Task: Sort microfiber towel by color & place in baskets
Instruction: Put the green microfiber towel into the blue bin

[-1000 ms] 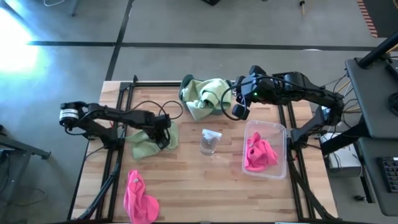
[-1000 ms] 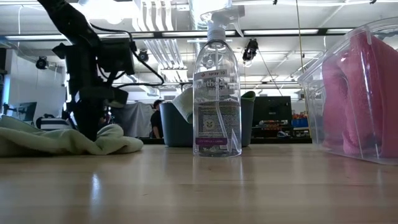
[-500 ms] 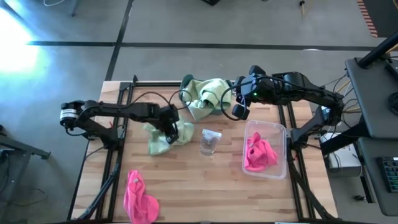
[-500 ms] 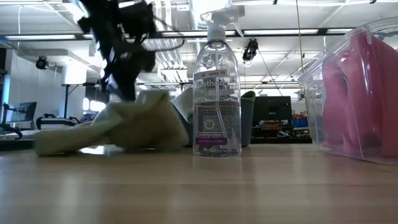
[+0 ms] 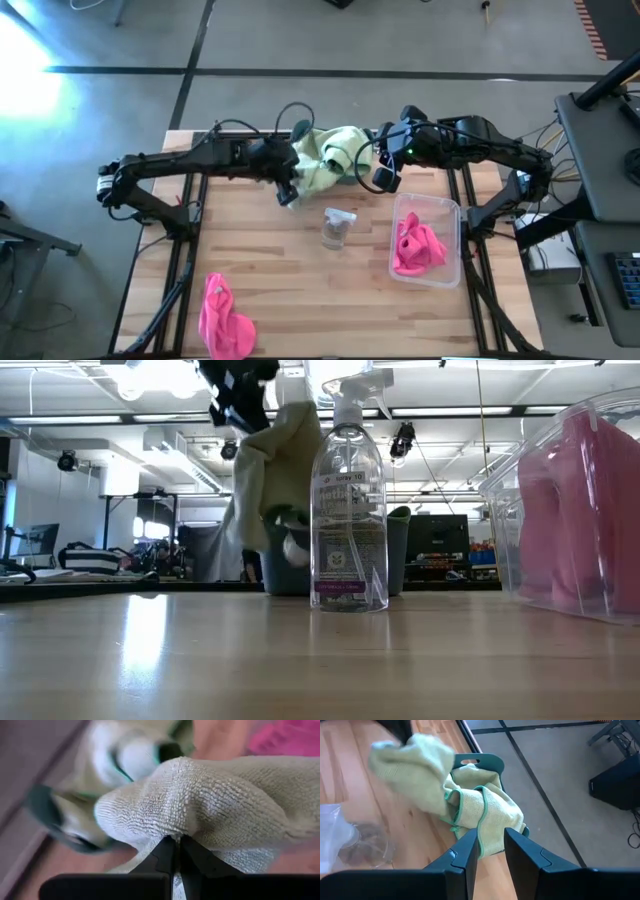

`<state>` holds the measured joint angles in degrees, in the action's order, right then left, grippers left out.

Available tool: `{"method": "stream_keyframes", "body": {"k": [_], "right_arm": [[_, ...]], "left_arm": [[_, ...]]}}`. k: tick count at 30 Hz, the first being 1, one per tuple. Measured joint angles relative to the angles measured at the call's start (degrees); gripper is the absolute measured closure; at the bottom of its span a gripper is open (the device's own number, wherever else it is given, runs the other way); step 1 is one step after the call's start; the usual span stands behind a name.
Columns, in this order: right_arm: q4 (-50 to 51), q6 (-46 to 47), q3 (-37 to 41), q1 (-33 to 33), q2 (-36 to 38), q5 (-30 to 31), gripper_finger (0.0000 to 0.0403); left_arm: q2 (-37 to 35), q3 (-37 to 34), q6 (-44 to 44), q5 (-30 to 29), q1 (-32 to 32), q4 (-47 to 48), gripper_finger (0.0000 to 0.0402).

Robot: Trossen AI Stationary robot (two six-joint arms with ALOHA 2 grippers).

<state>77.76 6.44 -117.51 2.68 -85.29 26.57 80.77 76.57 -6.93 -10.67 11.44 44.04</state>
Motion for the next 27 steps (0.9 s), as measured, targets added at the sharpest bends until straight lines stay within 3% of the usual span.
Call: {"method": "stream_keyframes", "body": {"k": [10,27], "right_arm": [[0.0,1.2,0.0,0.0,0.0,0.0,0.0326],[0.0,4.2,0.1,0.0,0.0,0.0,0.0317]], "left_arm": [[0.7,8.4,9.8,-17.6,0.2,-0.5,0.0402],[5.5,18.4,18.6,-18.8,0.5,-4.6,0.04]]}}
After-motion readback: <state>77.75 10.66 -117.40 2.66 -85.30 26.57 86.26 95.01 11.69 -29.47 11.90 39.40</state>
